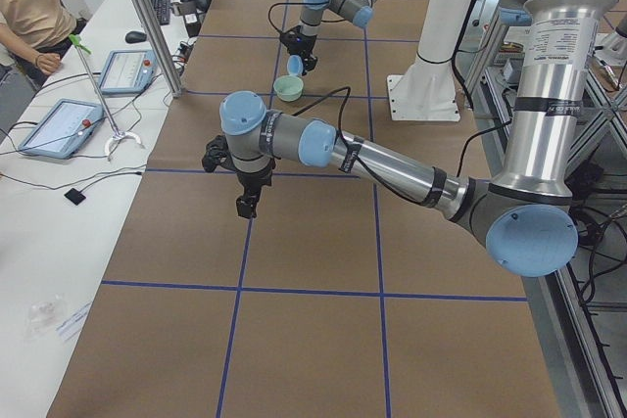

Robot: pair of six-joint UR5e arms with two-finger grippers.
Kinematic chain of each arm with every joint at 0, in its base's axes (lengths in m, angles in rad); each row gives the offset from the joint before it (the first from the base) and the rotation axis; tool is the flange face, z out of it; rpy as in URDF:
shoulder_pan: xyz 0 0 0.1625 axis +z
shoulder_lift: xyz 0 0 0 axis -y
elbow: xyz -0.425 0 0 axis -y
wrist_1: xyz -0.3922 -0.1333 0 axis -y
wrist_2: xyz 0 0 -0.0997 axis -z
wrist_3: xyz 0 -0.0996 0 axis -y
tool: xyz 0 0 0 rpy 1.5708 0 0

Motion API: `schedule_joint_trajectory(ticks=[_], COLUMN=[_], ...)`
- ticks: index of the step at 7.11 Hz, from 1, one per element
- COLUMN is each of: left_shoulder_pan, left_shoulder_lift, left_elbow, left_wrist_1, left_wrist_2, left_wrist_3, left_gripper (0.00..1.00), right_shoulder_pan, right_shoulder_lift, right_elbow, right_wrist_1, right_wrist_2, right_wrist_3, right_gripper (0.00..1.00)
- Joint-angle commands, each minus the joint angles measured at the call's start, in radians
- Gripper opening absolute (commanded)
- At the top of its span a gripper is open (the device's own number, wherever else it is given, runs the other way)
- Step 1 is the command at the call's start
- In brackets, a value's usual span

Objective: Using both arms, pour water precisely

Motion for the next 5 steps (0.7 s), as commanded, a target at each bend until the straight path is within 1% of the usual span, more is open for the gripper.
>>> schedule_joint_trajectory(ticks=[1,2,4,5], left_shoulder_pan=[0.0,0.0,-0.002,-0.002], left_shoulder_lift=[0.0,0.0,0.0,0.0], left_elbow=[0.0,0.0,0.0,0.0], left_wrist_1=[0.0,0.0,0.0,0.0], left_wrist_2=[-0.004,-0.004,-0.006,-0.006], left_wrist_3=[0.0,0.0,0.0,0.0], left_gripper=[1.0,1.0,1.0,1.0], right_shoulder_pan=[0.001,0.003,0.004,0.006], right_shoulder_lift=[-0.001,-0.001,-0.038,-0.046], right_elbow=[0.0,0.003,0.003,0.003], right_wrist_1=[0.004,0.015,0.169,0.209], right_wrist_2=[-0.001,-0.004,-0.007,-0.008], right_wrist_3=[-0.007,-0.001,0.019,0.053], right_gripper=[0.0,0.0,0.0,0.0])
